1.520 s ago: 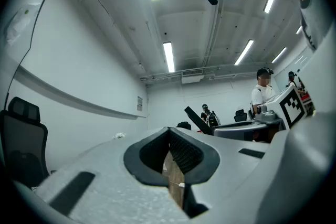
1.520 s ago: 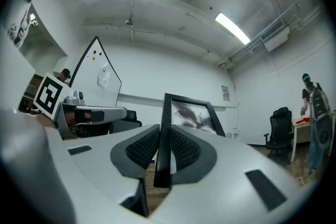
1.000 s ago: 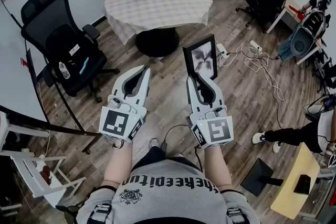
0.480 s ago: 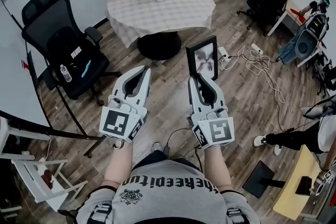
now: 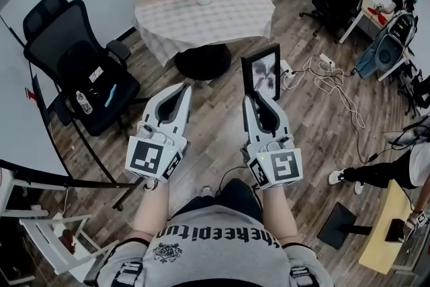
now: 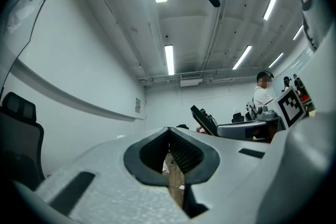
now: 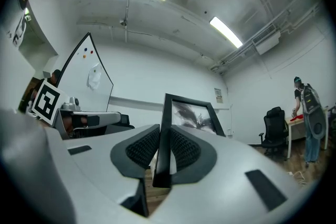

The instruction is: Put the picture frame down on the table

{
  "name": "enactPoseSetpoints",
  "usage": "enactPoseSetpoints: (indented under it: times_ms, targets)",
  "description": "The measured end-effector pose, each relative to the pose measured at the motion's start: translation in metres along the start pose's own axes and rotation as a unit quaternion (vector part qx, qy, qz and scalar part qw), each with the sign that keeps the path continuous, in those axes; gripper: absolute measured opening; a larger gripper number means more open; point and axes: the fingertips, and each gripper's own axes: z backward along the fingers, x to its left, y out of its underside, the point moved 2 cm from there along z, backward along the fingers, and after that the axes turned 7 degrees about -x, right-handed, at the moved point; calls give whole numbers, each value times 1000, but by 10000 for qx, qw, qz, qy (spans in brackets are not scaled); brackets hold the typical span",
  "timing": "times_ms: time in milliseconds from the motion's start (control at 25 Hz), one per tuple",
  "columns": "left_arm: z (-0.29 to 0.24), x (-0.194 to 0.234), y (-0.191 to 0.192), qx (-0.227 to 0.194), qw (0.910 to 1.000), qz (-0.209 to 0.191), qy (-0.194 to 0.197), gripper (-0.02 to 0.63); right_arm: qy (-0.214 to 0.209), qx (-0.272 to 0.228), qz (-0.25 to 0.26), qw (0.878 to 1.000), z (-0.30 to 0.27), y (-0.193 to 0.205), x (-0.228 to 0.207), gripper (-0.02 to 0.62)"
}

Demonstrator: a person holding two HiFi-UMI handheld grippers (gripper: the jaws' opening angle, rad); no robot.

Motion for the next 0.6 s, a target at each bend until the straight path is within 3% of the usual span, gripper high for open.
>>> enactPoseSetpoints:
  times_ms: [600]
  targets:
    - [-48, 38, 24, 24, 10000, -21, -74, 15, -110, 40, 14, 9999, -58, 23, -28, 71]
